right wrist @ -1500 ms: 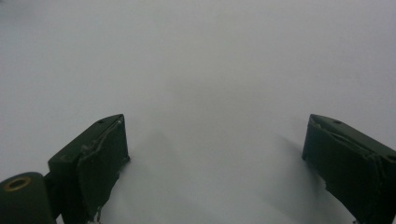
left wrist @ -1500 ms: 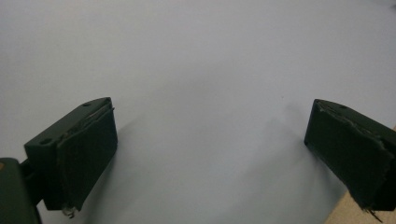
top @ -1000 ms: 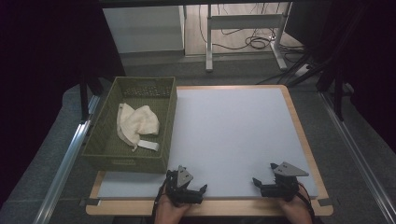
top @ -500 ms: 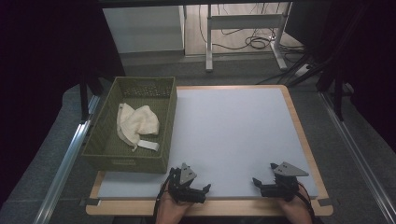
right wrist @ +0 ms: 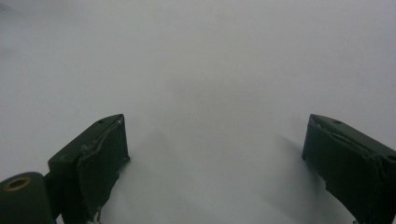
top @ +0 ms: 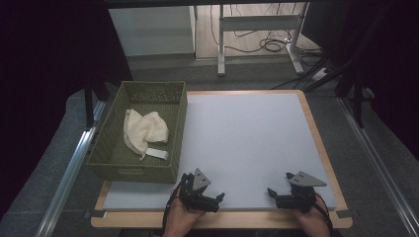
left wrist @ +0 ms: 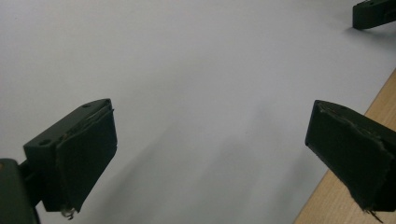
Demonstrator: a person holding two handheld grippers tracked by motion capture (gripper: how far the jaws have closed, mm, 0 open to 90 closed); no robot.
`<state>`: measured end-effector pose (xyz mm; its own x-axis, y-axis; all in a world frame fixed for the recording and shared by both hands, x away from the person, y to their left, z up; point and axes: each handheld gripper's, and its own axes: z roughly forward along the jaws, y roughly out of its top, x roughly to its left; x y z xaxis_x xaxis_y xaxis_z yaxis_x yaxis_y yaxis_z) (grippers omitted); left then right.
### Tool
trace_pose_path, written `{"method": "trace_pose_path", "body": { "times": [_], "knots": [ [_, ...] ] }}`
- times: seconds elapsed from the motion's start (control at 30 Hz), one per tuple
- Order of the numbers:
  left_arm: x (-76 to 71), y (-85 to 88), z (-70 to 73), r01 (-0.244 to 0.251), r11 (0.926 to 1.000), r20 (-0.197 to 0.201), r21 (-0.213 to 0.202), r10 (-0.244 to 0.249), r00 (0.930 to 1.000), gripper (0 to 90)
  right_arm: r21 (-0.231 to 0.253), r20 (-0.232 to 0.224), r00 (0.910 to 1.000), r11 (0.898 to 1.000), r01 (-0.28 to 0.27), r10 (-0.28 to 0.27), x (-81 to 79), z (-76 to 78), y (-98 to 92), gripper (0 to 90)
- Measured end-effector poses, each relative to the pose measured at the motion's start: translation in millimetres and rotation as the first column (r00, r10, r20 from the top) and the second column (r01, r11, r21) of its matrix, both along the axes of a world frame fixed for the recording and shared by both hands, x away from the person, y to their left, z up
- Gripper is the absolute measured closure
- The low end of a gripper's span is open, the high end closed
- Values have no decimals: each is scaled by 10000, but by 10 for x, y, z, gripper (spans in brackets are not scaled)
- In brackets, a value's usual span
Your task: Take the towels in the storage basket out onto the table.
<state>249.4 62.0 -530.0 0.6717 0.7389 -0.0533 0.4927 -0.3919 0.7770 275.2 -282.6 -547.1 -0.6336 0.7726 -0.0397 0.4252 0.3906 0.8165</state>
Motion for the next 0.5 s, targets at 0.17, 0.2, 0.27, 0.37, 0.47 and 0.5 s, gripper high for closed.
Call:
{"method": "trace_pose_path", "body": {
  "times": [0.17, 0.2, 0.27, 0.37, 0.47, 0.5],
  "knots": [
    [69, -31, 51, 90, 9998, -54, 172, -89, 9999, 28, -2, -1, 10000, 10000, 2, -2, 0, 0, -1, 69],
    [91, -40, 60, 121, 9997, -74, 197, -120, 9999, 30, -2, 1, 10000, 10000, 1, -1, 0, 0, -1, 69],
    [122, -55, 66, 158, 9996, -104, 232, -155, 9998, 34, -3, -2, 10000, 10000, 1, -1, 0, 0, -1, 69],
    [171, -78, 71, 185, 9994, -151, 290, -181, 9997, 35, 0, -6, 10000, 10000, 1, -1, 0, 0, -1, 69],
    [225, -89, 88, 223, 9995, -271, 204, -218, 9994, 35, 2, -4, 10000, 10000, 3, -3, 0, 0, -1, 69],
    [242, -94, 94, 231, 9995, -305, 232, -224, 9993, 36, 4, -5, 10000, 10000, 4, -4, 0, 0, 0, 69]
  ]
}}
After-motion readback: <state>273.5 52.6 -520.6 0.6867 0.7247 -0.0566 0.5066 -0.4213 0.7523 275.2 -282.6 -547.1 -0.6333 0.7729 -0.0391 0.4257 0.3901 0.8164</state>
